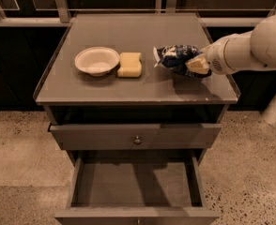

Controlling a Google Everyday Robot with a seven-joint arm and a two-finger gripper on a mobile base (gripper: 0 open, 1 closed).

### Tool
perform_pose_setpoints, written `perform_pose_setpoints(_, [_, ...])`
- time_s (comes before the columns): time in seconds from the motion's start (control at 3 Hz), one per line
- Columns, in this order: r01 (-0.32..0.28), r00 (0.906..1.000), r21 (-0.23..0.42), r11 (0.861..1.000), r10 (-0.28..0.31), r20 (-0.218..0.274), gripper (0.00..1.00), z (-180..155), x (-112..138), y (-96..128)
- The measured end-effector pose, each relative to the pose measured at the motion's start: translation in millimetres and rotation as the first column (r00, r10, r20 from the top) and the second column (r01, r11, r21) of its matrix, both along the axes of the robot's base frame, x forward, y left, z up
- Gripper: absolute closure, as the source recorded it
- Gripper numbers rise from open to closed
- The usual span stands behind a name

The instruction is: Pick blue chip bag from middle drawer and place on counter

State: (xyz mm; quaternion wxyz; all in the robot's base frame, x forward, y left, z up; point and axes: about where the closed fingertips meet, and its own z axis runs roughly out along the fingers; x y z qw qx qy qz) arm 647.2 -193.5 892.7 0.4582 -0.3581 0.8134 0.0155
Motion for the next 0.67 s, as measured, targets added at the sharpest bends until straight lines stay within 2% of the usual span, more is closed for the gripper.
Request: perform_pose_setpoints(0.67, [0.0,1.0,0.0,1.0,0.0,0.0,0.35,0.0,0.0,0.0])
